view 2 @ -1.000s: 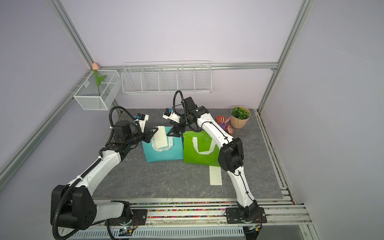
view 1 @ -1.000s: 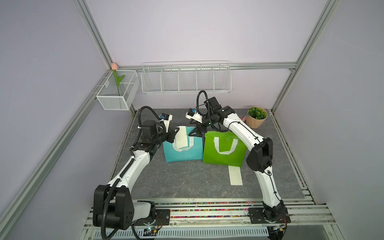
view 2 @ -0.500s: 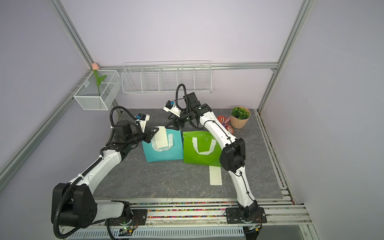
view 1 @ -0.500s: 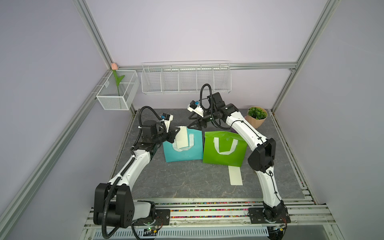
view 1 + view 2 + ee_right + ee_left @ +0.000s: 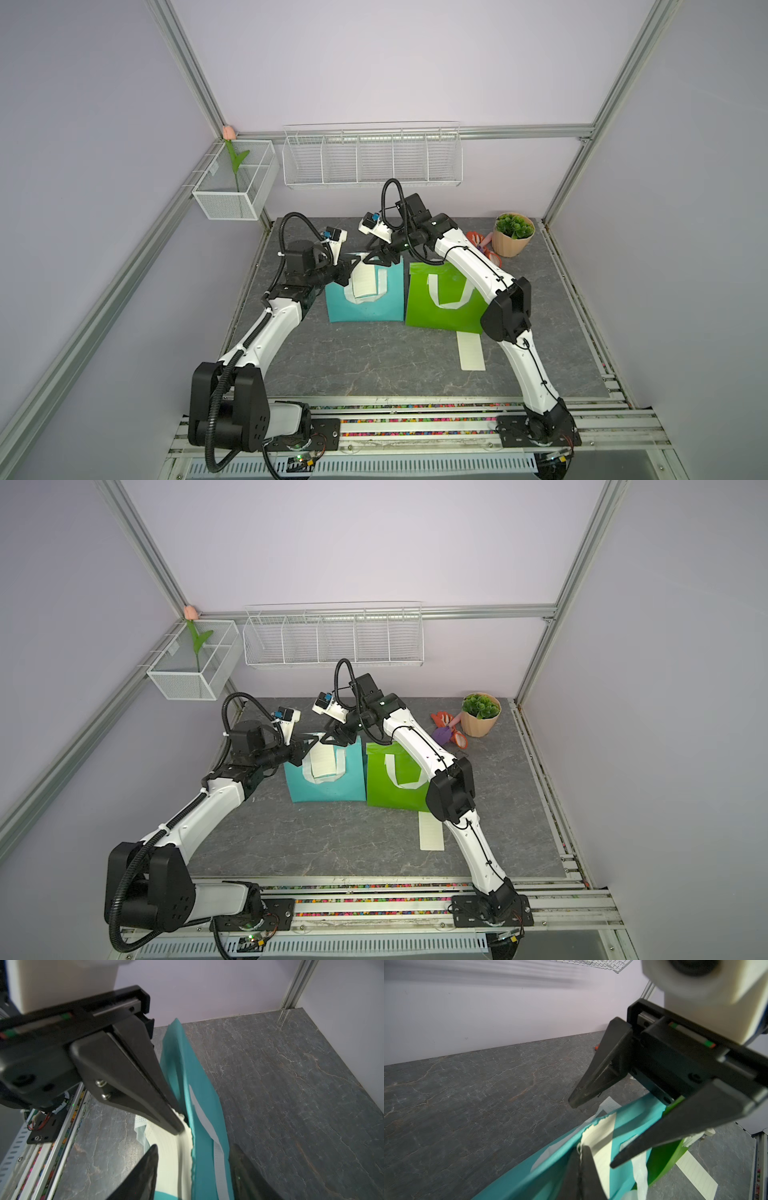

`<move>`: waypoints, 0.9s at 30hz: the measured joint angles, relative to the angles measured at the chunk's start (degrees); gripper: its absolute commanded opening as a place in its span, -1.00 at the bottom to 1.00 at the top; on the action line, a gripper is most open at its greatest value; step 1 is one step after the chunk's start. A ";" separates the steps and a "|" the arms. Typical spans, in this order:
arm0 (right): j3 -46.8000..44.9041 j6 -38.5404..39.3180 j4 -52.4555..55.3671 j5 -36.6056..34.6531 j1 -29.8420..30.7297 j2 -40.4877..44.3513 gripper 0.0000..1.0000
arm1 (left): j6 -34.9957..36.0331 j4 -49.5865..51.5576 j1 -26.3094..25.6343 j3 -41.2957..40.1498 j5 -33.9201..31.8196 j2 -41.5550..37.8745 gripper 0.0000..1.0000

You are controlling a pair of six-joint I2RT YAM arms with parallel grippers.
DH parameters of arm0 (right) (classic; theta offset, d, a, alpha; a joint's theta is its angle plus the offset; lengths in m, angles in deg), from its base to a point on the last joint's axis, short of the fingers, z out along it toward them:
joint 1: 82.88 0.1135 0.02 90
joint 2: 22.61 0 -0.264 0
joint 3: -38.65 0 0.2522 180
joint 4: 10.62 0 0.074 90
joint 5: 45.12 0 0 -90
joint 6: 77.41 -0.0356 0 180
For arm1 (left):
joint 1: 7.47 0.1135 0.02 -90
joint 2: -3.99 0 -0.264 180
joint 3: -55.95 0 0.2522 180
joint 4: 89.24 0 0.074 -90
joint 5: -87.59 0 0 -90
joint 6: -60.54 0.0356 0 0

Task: Staple the receipts to the bags
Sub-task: Hold the receipt from the takeout bag.

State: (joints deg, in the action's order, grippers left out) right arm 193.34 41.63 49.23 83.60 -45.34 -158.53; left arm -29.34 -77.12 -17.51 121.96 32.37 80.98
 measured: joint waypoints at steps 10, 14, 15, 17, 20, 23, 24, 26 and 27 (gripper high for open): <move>0.74 0.96 1.33 -1.88 0.00 0.00 -0.41 | 0.46 -0.20 0.00 0.00 -0.02 0.00 -1.00; 0.90 1.44 1.95 -2.69 0.07 0.00 -0.56 | 0.63 -0.20 -0.07 0.00 -0.20 0.00 -1.00; 0.92 1.46 2.05 -2.78 0.07 0.00 -0.60 | 0.81 -0.13 -0.11 0.02 -0.26 0.02 -1.00; 0.94 1.68 2.16 -3.08 0.13 0.00 -0.69 | 1.38 0.42 -0.37 0.42 -0.44 0.22 -1.00; 0.96 2.16 2.19 -3.39 0.22 0.00 -0.82 | 2.16 0.85 -0.63 1.55 -0.44 0.94 -1.00; 1.01 2.62 2.23 -3.54 0.37 0.00 -0.87 | 2.62 1.07 -0.63 1.88 -0.83 1.31 -1.00; 1.05 2.69 2.34 -3.54 0.46 0.00 -0.88 | 2.82 1.11 -0.63 1.88 -1.14 1.38 -1.00; 1.11 2.75 2.54 -3.54 0.61 0.00 -0.87 | 3.21 1.11 -0.63 1.88 -1.81 1.51 -1.00; 1.16 2.80 2.56 -3.54 0.63 0.00 -0.87 | 3.41 1.11 -0.63 1.90 -2.08 1.55 -1.00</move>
State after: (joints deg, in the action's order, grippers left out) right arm 194.50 44.43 51.79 80.06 -44.70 -158.53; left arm -25.93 -76.01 -18.14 123.86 30.30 82.54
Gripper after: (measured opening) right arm 0.068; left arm 0.047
